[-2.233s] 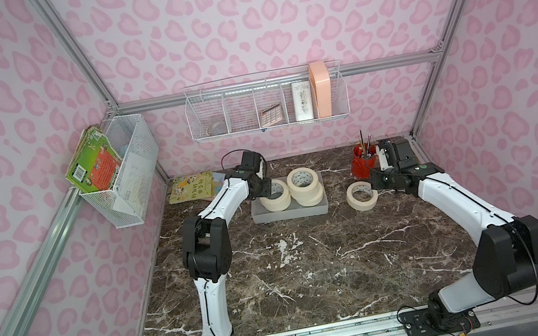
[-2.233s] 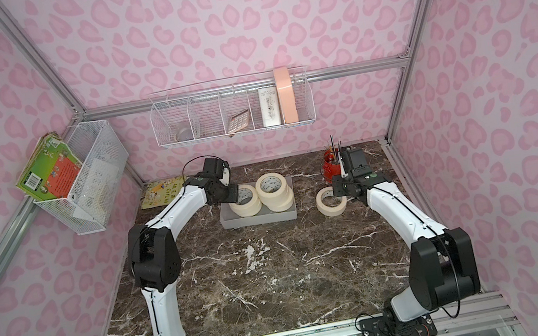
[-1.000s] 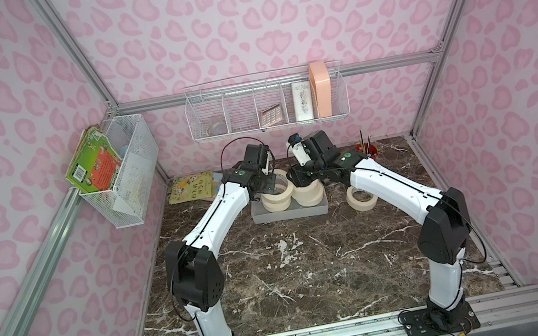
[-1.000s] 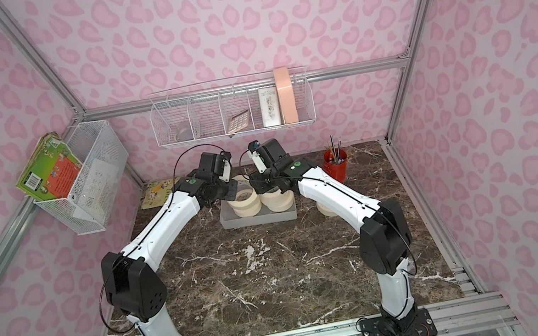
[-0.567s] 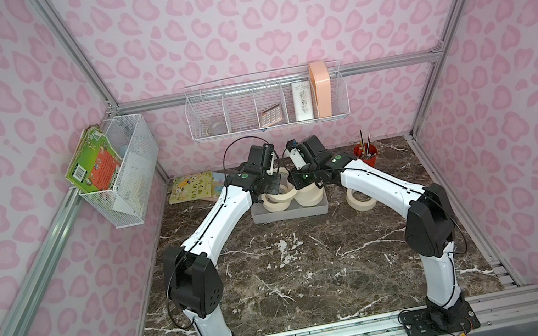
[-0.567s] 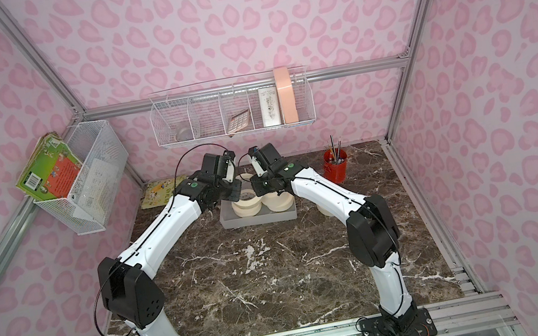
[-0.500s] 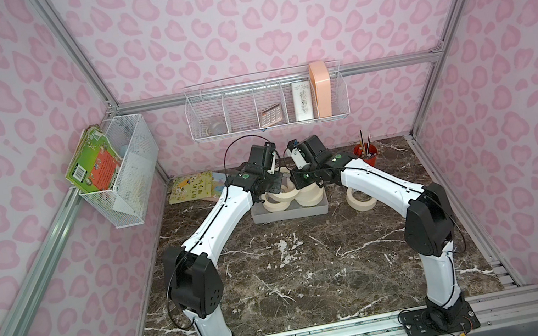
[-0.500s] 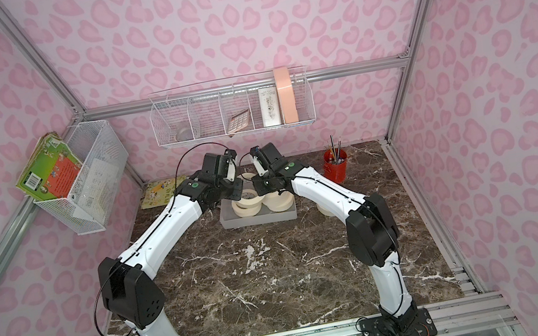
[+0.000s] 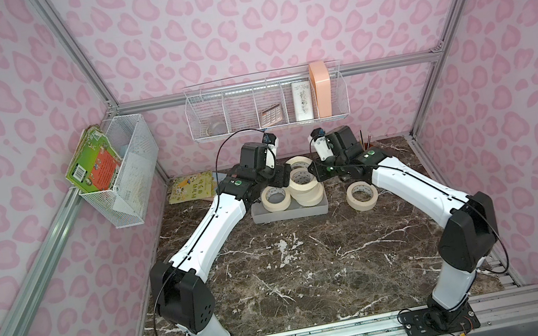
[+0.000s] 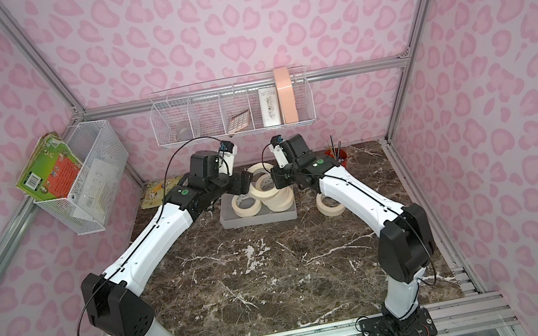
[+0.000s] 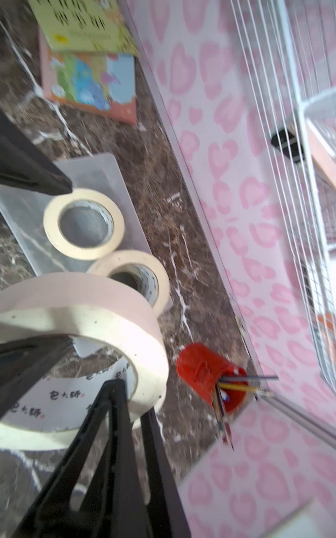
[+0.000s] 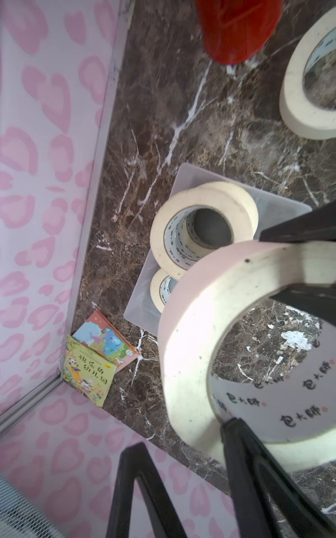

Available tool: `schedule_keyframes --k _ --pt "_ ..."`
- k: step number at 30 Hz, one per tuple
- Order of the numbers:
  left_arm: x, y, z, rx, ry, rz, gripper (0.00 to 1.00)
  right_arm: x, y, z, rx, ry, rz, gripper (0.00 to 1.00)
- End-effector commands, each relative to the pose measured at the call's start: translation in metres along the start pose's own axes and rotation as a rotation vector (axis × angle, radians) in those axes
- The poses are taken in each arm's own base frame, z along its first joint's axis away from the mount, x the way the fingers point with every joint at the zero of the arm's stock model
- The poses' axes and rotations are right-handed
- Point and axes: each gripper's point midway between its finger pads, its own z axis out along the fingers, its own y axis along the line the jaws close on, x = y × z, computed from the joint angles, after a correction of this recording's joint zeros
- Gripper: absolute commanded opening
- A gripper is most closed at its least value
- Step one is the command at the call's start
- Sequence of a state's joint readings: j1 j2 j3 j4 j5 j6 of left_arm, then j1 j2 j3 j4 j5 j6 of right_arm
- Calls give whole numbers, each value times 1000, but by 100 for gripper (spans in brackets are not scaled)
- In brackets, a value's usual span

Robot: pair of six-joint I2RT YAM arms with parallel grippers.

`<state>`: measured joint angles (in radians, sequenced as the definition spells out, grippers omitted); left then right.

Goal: Take out the art tape in the storage box
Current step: Pick up the art tape from the storage box, then place the art tape at the center of the board.

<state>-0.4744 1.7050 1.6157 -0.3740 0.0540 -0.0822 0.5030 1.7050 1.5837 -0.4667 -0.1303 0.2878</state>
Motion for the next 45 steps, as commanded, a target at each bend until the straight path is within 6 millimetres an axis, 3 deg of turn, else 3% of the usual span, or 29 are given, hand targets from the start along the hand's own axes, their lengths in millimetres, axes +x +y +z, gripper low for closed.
schedule_keyframes --k 1,3,4,7,11,17,23,31,40,44,45 --pt "29 61 12 -213 97 -51 79 39 -80 -39 277 83 80 0" --pt "41 59 29 -164 133 -89 79 55 -109 -62 335 85 130 0" --pt "46 58 38 -144 150 -106 80 75 -127 -70 375 109 159 0" --pt "57 53 63 -35 184 -194 83 108 -169 -97 478 133 235 0" --pt "60 46 82 127 180 -286 88 143 -210 -124 581 146 324 0" --pt "78 76 95 -26 243 -235 87 172 -264 -137 670 151 445 0" --pt "107 95 96 -138 342 -178 81 187 -307 -120 689 158 532 0" --pt "132 104 87 -197 450 -169 77 186 -338 -65 648 170 537 0" --pt "147 103 89 -199 514 -188 79 178 -350 -11 625 225 486 0" --pt "147 102 87 -194 520 -186 79 173 -350 -3 641 238 466 0" --pt "148 102 86 -195 521 -187 79 173 -349 -6 656 241 460 8"
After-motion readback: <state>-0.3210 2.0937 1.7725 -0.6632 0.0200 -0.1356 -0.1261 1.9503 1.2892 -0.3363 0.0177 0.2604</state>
